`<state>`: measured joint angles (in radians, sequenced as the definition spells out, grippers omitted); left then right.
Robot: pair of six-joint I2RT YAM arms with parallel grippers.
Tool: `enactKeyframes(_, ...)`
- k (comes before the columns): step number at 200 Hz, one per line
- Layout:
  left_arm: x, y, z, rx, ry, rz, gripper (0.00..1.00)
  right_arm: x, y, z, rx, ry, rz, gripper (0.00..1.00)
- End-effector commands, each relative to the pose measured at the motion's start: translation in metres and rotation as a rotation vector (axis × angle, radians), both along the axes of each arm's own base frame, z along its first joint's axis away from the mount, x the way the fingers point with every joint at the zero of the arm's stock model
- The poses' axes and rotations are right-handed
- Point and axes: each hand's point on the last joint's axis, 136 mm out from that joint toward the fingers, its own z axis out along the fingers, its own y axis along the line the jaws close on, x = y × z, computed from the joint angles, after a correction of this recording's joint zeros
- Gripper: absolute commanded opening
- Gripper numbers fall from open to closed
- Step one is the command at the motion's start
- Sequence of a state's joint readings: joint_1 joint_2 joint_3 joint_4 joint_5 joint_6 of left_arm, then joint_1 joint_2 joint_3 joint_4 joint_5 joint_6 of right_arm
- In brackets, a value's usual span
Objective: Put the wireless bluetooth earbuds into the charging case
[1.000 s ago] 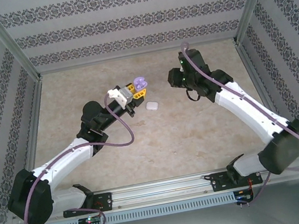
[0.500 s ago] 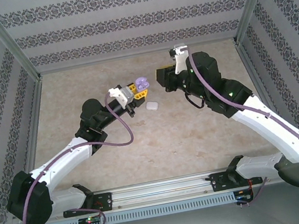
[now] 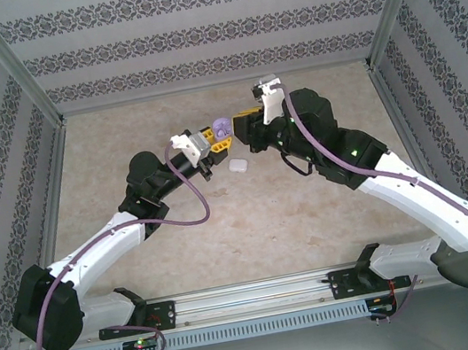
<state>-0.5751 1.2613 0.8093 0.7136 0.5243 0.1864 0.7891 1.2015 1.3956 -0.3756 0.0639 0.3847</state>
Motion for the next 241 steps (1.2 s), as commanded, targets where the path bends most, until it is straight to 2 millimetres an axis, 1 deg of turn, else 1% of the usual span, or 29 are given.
enactKeyframes(1, -0.007, -0.007, 0.015, -0.022, -0.029, -0.040, 0.00, 0.002, 0.010, -0.002, -0.009, -0.020, 0.018, 0.22)
enactKeyframes(62, -0.008, -0.006, 0.017, -0.026, -0.033, -0.042, 0.00, 0.009, 0.017, -0.017, -0.045, 0.000, 0.014, 0.21)
enactKeyframes(132, -0.008, -0.005, 0.019, -0.027, -0.037, -0.041, 0.00, 0.017, 0.014, -0.036, -0.107, 0.010, -0.015, 0.21)
enactKeyframes(159, -0.008, -0.005, 0.020, -0.029, -0.038, -0.038, 0.00, 0.013, 0.021, -0.041, -0.124, 0.011, 0.030, 0.21)
enactKeyframes(188, -0.006, -0.006, 0.019, -0.027, -0.033, -0.036, 0.00, 0.001, 0.038, -0.049, -0.154, 0.013, 0.133, 0.21)
enactKeyframes(208, -0.005, -0.007, 0.018, -0.026, -0.030, -0.036, 0.00, -0.005, 0.046, -0.049, -0.172, 0.003, 0.177, 0.21)
enactKeyframes(229, -0.005, -0.007, 0.018, -0.028, -0.027, -0.033, 0.00, -0.003, 0.047, -0.053, -0.195, 0.014, 0.169, 0.21)
enactKeyframes(241, -0.004, -0.007, 0.018, -0.027, -0.024, -0.033, 0.00, -0.003, 0.046, -0.052, -0.190, 0.014, 0.160, 0.22)
